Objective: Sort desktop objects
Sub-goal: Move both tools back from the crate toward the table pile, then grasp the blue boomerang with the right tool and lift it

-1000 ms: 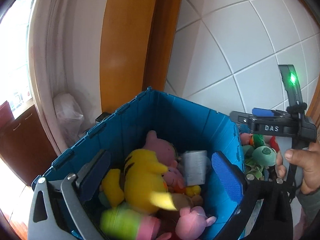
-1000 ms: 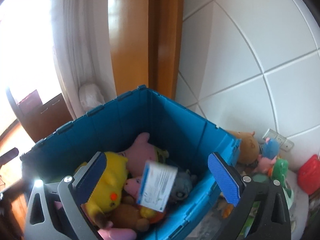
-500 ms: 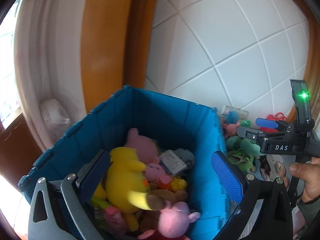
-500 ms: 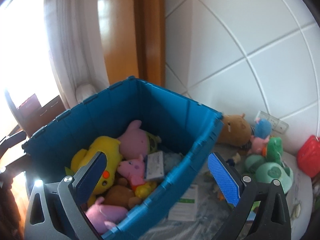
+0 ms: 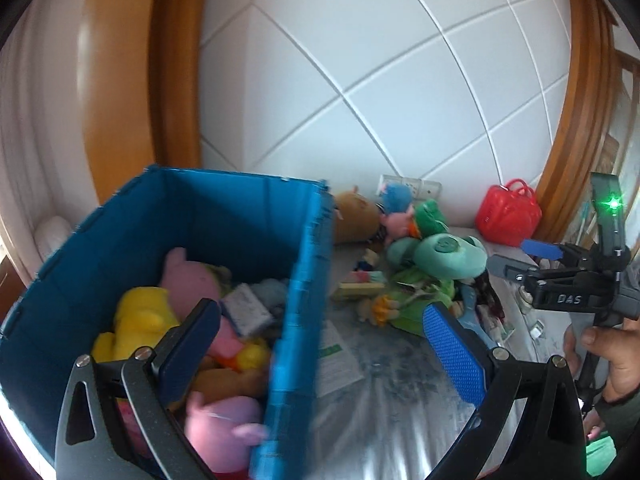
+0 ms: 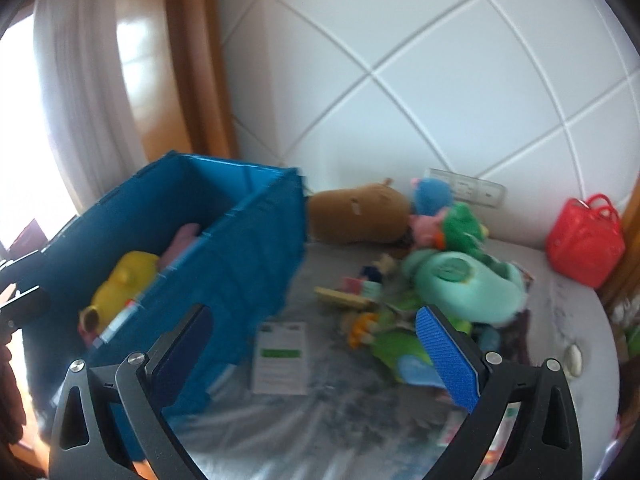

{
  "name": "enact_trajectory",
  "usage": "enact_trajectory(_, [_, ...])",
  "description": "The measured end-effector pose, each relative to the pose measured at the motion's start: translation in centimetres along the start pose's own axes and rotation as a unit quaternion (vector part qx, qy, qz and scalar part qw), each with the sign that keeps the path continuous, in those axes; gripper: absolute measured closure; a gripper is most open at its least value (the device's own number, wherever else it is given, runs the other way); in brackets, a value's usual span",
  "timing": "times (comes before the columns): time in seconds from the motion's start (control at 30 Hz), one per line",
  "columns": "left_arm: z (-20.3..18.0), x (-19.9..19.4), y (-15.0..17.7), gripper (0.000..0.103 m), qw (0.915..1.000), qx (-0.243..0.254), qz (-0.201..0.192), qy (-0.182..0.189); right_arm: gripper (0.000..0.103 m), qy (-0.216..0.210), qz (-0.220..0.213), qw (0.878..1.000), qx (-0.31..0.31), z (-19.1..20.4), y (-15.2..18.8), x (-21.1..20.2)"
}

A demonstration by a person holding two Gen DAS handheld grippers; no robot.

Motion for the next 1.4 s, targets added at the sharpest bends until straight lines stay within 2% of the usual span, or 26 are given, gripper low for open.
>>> enact_trajectory(0.33, [-12.4,5.9,0.7,0.0,0.9987,0.011,0.046,0.019,0.0,0.041,0.053,0.997,0.034,-15.5,4.7,1.1])
enact_trajectory(0.53, [-16.9,9.4,1.9,0.0,0.9966,0.011,0.077,0.026,0.0,0.065,0.085,0.993,0.054,-24.7,7.5,1.8])
enact_trajectory(0.77, [-18.9,12.1,3.4,0.0,0.9931,0.015,0.113,0.028,0.0,0.066,0.151,0.986,0.035,-27.4,11.8,9.4])
enact_trajectory(0.97, [-18.4,13.1,5.1,0.0,0.9893,0.016,0.144,0.016,0.002,0.066,0.21,0.975,0.011,-28.3,14.2,17.7])
enact_trajectory(1.0, [-18.1,13.2,5.4,0.0,0.9885,0.015,0.15,0.013,0.006,0.067,0.219,0.973,0.008,-28.5,14.5,18.9])
enact_trajectory(1.07, [-17.6,13.3,5.7,0.0,0.9876,0.012,0.156,0.008,0.009,0.074,0.233,0.97,0.001,-28.7,15.0,20.6])
enact_trajectory(1.13, [-17.1,13.4,6.0,0.0,0.9867,0.01,0.162,0.004,0.024,0.077,0.245,0.966,-0.007,-28.9,15.3,21.6])
enact_trajectory(1.2, [-16.9,13.6,5.9,0.0,0.9865,0.006,0.164,0.003,0.053,0.071,0.261,0.963,-0.006,-29.0,15.6,21.9])
enact_trajectory(1.23, [-17.0,13.7,5.8,0.0,0.9867,0.006,0.162,0.005,0.061,0.068,0.266,0.962,-0.008,-29.0,15.8,21.8])
enact_trajectory(1.27, [-17.1,13.7,5.6,0.0,0.987,0.005,0.161,0.006,0.066,0.065,0.27,0.961,-0.01,-28.9,16.0,21.7])
enact_trajectory(1.4, [-17.9,14.1,4.5,0.0,0.9884,0.013,0.15,0.02,0.071,0.052,0.272,0.961,-0.008,-28.7,16.4,20.1])
Point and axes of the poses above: each gripper's, at about its wrist camera, not at the fingertips, and x roughly the way its jaws point, z to its left, y to its underside, the point moved 2 cm from there along x, roughly the way its jaws point, and after that the axes turned 10 degrees about x, right-handed, at the moved point
